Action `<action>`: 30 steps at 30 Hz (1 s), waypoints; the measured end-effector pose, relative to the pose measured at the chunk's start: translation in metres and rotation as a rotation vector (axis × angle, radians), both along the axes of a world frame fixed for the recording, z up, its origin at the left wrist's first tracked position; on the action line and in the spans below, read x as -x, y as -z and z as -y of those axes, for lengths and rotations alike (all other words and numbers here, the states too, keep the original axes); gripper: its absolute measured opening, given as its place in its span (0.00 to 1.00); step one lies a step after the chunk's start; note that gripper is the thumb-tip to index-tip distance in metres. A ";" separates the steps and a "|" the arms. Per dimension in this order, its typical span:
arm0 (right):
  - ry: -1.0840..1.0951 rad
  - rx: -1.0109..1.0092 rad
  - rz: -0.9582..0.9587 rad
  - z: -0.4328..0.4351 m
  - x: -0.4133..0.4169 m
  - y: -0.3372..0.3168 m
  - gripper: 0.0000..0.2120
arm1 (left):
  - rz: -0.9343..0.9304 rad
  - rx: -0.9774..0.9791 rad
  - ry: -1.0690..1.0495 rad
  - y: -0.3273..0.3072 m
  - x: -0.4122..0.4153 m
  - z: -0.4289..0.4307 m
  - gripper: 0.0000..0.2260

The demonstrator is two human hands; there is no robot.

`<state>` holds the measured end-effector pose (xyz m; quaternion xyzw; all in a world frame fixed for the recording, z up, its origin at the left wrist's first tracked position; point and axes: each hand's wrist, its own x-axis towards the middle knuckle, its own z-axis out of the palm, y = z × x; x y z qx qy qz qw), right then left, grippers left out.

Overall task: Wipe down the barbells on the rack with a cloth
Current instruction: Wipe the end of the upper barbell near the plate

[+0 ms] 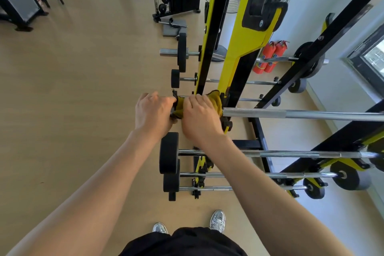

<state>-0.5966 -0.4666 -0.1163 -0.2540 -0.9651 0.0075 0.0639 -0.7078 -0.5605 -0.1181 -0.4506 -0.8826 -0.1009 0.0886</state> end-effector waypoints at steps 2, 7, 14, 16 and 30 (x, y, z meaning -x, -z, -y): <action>-0.074 -0.020 0.009 0.025 -0.011 0.007 0.28 | -0.008 -0.009 0.012 0.000 0.001 0.000 0.05; 0.022 -0.055 -0.082 -0.009 -0.018 0.003 0.28 | 0.162 -0.011 0.085 0.004 0.014 0.008 0.18; -0.189 0.043 -0.070 0.042 0.009 0.014 0.34 | 0.311 -0.182 0.071 0.018 0.027 0.036 0.12; 0.057 0.027 -0.073 0.029 0.018 0.013 0.37 | 0.370 -0.195 0.082 0.019 0.028 0.035 0.17; -0.189 0.069 -0.036 0.055 0.030 0.020 0.41 | 0.475 -0.231 0.108 0.020 0.039 0.041 0.25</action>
